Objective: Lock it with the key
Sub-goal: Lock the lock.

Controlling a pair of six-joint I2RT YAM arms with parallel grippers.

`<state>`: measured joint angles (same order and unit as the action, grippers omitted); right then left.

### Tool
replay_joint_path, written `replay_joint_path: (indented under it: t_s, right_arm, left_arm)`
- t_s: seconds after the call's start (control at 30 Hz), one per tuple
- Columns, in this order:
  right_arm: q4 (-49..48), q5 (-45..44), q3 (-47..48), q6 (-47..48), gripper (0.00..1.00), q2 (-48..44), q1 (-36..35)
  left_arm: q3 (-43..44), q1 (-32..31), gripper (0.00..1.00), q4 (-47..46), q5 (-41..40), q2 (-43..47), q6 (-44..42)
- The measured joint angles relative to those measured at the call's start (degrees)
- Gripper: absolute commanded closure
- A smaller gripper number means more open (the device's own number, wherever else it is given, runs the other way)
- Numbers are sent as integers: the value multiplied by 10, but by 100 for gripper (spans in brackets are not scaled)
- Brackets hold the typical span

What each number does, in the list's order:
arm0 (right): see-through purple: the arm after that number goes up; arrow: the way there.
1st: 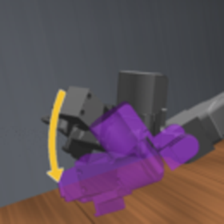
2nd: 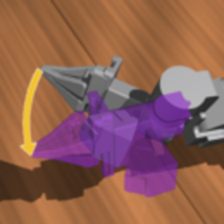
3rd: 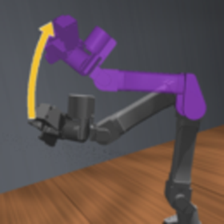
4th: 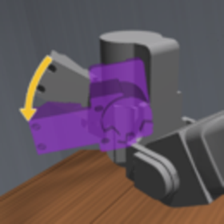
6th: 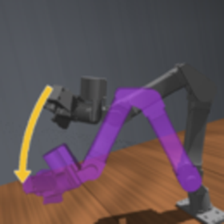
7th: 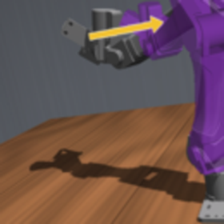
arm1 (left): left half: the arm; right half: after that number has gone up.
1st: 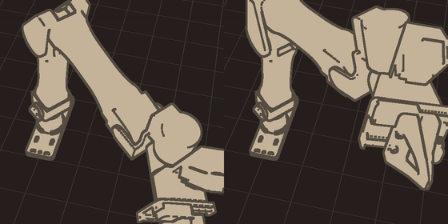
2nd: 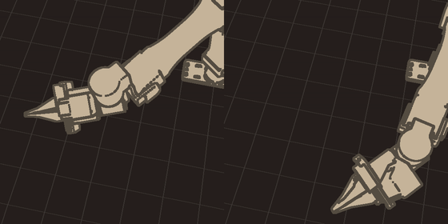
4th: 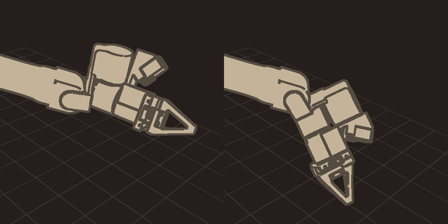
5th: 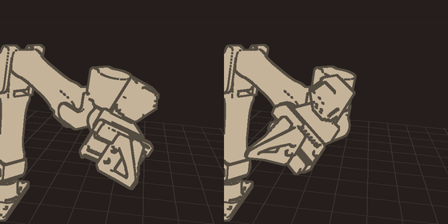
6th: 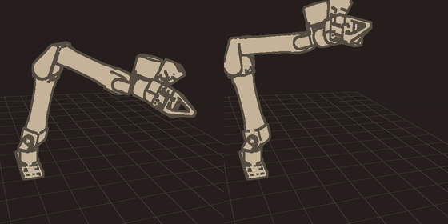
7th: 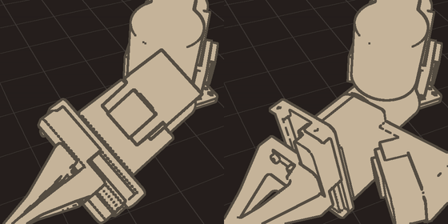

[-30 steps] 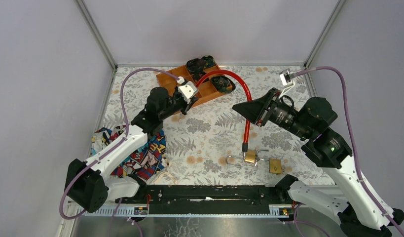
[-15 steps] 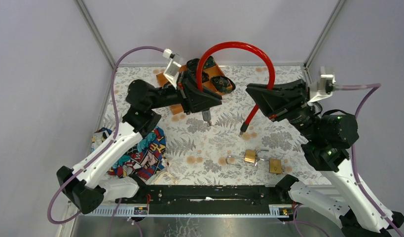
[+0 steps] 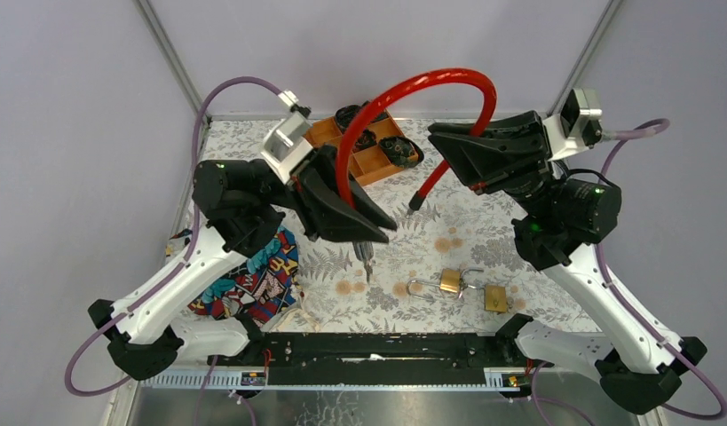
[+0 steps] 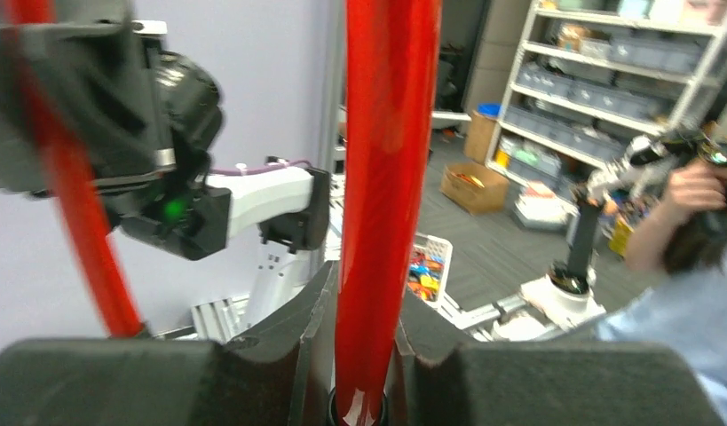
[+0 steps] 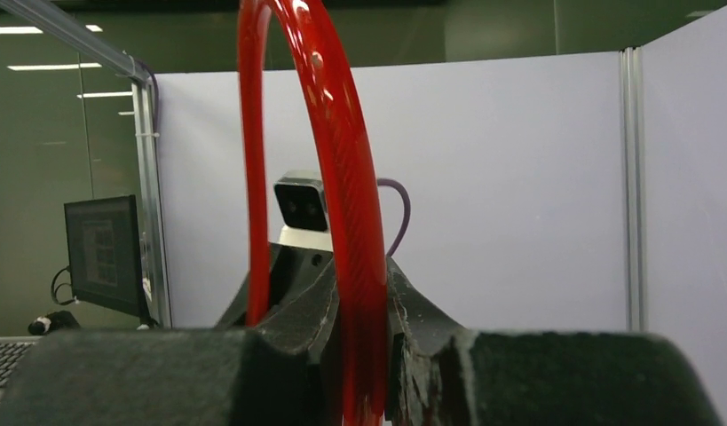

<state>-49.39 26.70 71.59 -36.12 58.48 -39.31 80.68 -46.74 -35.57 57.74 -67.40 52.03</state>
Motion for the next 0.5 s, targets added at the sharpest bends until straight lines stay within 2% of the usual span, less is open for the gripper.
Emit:
replay_joint_path:
  t_s: [0.07,0.2,0.5]
  right_arm:
    - [17,5,-1,10,100,-11,0]
    - [117,9,7,68,100,-41,0]
    - [307,-36,-8,175,100,-114,0]
  left_arm:
    - [18,-25,100,3,25,-12,-14]
    - [54,-73,100,14,78,-30,-48]
    - [26,-77,100,59,127,-23,-129]
